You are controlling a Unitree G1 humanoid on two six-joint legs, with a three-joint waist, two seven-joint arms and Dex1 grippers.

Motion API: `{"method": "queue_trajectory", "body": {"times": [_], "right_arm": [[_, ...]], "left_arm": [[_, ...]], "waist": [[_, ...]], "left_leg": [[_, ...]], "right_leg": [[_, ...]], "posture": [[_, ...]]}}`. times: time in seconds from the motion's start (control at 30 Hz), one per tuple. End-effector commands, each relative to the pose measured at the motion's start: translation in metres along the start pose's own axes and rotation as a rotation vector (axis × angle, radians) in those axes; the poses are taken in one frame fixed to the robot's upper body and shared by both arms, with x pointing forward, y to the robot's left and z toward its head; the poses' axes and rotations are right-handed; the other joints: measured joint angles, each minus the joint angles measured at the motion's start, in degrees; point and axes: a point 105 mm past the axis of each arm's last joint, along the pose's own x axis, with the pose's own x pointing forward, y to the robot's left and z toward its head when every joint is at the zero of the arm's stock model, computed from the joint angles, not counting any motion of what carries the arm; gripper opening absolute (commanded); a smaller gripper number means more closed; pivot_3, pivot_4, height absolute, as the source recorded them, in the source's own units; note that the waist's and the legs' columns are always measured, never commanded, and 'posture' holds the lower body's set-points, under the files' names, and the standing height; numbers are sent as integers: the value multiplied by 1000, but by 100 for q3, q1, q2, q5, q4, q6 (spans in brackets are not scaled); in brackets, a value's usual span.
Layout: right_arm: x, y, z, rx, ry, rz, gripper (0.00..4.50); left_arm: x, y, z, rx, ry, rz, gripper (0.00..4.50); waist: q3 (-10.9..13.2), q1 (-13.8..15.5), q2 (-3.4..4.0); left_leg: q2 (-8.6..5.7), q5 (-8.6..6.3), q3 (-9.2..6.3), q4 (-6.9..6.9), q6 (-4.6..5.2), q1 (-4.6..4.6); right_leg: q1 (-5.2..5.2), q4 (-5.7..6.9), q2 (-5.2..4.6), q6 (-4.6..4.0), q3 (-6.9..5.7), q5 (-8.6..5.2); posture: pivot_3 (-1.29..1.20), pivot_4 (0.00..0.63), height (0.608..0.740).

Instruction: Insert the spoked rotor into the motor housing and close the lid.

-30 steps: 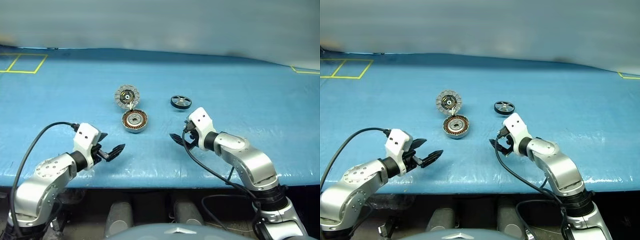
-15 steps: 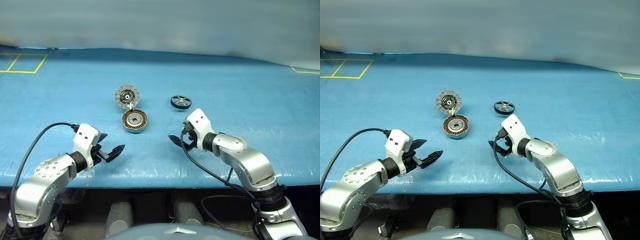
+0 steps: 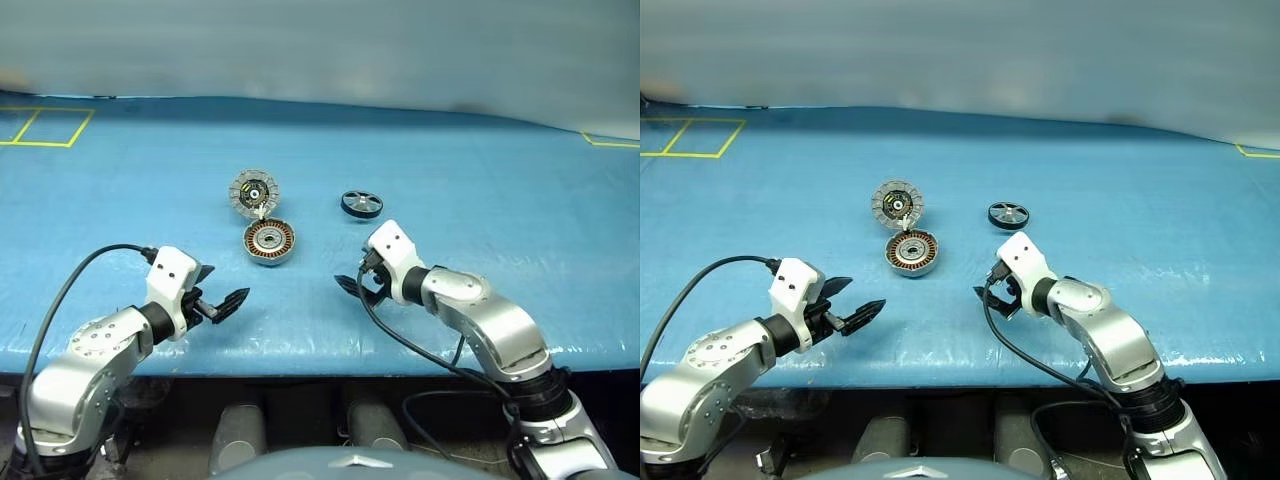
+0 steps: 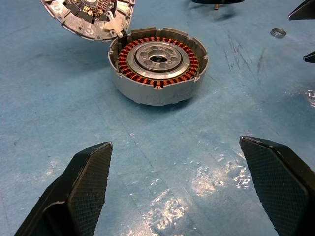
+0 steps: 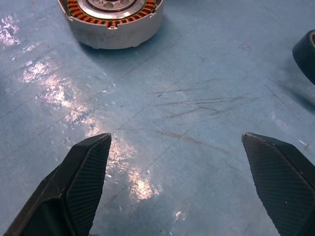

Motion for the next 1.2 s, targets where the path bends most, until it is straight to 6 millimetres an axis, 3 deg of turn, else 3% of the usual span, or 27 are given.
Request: {"method": "queue_trajectory", "body": {"times": [0.03, 0.37, 0.5, 0.7, 0.87, 1.2], "right_arm": [[1, 2, 19, -106, -35, 49, 4469], [32, 21, 70, -442, 5, 257, 4469], [49, 36, 96, -590, -9, 333, 4469], [75, 56, 113, -752, -1, 417, 4469], [96, 62, 112, -776, 30, 443, 4469], [110, 49, 98, -769, 105, 432, 4469]], "left_arm": [[-3, -5, 14, 41, -70, 3, 4500], [-6, -13, 16, 80, -195, 50, 4500], [-7, -21, 8, 94, -197, 41, 4500], [-11, -27, 0, 85, -216, 67, 4500], [-14, -33, -6, 55, -225, 69, 4500], [-13, -37, -6, 46, -233, 64, 4500]], "waist": [[0, -2, 0], [1, -13, 1], [1, -26, 1], [2, -13, 3], [2, -3, 3], [4, -18, 6]], "left_leg": [[0, 0, 1, 0, 0, 0], [2, 0, 1, -1, 0, -1], [2, 0, 5, -2, 0, -4], [5, 0, 5, -3, 0, -5], [6, 0, 8, -3, 0, -6], [7, 0, 9, -4, 0, -6]], "right_leg": [[-1, 0, 0, 0, 1, 0], [-7, 5, 4, -3, 3, 1], [-11, 3, 4, -28, 4, 17], [-13, 3, 5, -30, 2, 17], [-14, 4, 4, -31, 2, 18], [-19, 8, 6, -33, 2, 17]], "posture": [[0, 150, 740], [0, 150, 740], [0, 150, 740], [0, 150, 740], [0, 150, 740], [0, 150, 740]]}}
